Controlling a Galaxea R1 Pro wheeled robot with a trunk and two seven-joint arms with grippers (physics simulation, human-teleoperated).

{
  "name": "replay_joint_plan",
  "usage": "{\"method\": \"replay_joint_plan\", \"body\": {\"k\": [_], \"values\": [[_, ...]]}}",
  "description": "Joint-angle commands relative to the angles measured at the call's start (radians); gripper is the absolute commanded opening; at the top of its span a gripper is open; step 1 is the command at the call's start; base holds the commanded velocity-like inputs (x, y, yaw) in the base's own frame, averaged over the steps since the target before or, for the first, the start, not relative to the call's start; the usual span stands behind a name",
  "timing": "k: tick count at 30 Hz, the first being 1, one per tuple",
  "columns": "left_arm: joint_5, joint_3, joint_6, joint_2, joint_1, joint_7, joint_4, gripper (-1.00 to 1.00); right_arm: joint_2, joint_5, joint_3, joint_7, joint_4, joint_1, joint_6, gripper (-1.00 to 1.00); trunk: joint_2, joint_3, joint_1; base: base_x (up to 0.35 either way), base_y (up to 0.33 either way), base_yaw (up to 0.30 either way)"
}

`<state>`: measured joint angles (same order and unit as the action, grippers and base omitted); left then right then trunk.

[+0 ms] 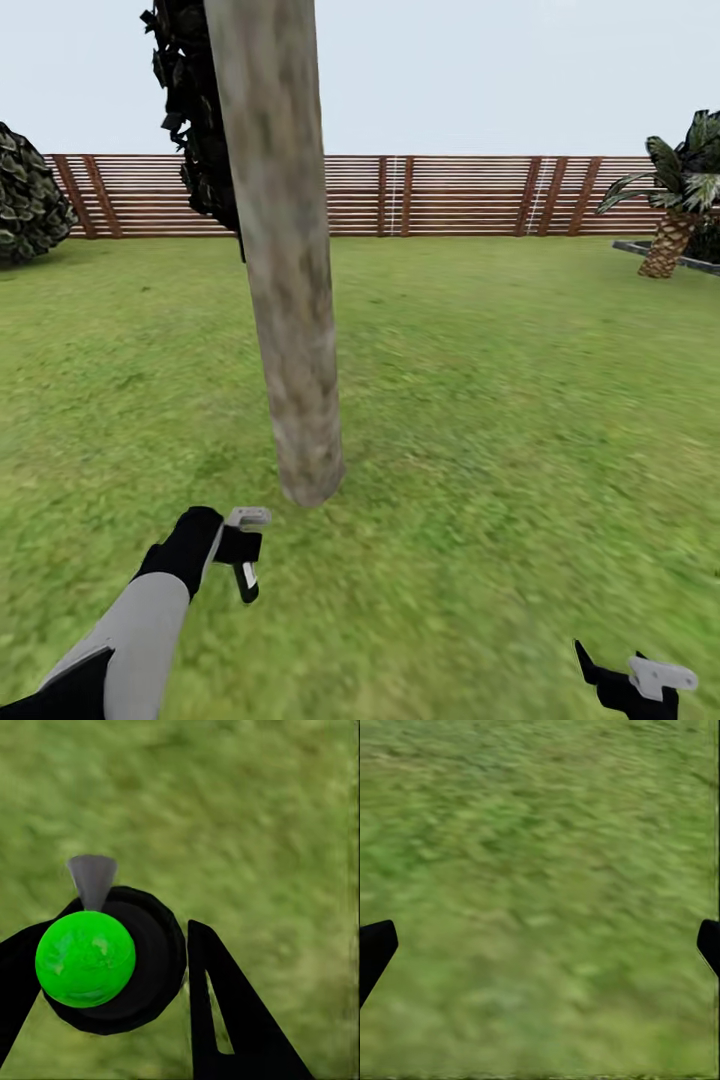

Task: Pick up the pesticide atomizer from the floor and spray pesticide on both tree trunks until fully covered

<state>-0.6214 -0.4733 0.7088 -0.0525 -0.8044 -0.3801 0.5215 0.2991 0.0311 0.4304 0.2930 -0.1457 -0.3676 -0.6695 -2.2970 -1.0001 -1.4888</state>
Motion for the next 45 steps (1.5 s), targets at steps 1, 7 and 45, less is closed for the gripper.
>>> {"method": "replay_joint_plan", "body": {"k": [1,7,45], "values": [[-0.004,0.001,0.005,-0.001,-0.008,0.0,-0.002,-1.0,0.0,0.0,0.0,0.0,0.0,0.0,0.0,1.0,0.0,0.0,0.0,0.001,0.0,-0.293],[-0.011,0.013,-0.02,0.005,-0.018,-0.003,-0.029,-1.0,-0.011,0.001,-0.001,0.005,0.0,0.001,0.001,1.0,0.0,0.001,0.0,0.001,0.0,-0.149],[0.005,0.072,-0.01,-0.006,-0.03,0.087,0.012,-1.0,-0.011,0.001,-0.001,0.005,0.0,0.002,0.001,1.0,0.0,0.001,0.0,-0.067,0.002,-0.055]]}}
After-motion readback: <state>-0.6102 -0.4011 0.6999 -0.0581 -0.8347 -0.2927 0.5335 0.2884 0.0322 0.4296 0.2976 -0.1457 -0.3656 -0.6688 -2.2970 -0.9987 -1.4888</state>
